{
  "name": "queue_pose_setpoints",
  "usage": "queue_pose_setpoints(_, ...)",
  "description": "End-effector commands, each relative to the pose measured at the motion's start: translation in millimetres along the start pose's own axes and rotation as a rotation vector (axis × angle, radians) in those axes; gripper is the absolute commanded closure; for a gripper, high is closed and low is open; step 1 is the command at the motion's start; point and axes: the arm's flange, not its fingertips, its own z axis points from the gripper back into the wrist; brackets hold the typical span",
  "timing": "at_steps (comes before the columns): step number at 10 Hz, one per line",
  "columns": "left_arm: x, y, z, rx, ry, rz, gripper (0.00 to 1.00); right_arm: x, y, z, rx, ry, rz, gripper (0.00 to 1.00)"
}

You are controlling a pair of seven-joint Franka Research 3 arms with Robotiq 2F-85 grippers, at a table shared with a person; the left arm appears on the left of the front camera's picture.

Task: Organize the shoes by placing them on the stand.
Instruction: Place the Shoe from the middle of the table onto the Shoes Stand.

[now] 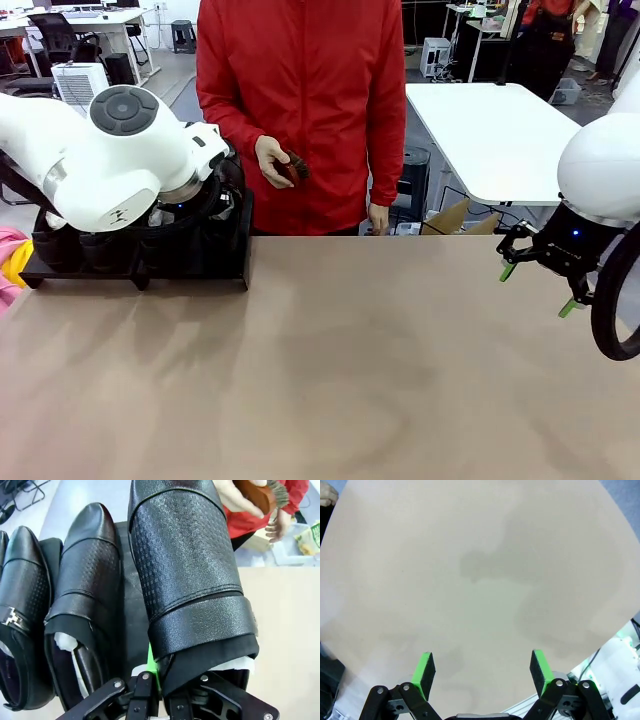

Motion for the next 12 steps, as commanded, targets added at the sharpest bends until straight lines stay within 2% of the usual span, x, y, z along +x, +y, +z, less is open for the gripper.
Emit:
queue_pose_setpoints(1, 2.6, 4.1, -7.2, -0.015, -0.021, -0.017, 1.0, 1.7, -2.3, 1.4, 0.001, -0.004, 0.02, 0.0)
queue_pose_setpoints(4, 2.6, 6.0, -16.5, -0.011, -0.003, -0.013, 1.0, 1.7, -2.3, 1.4, 0.001, -0.004, 0.02, 0.0)
queue_pose_setpoints(5, 2.9, 6.9, -18.9, 0.005, -0.003, -0.013, 0.95, 1.7, -2.3, 1.4, 0.001, -0.004, 0.02, 0.0)
queue_pose_setpoints(9, 8.2, 13.5, -28.4, 0.058, -0.003, -0.034, 0.19, 1.7, -2.3, 1.4, 0.001, -0.004, 0.02, 0.0)
queue_pose_setpoints(12, 11.6, 7.3, -13.4, 0.063, -0.038, -0.047, 0.19, 1.7, -2.3, 1.4, 0.001, -0.004, 0.02, 0.0)
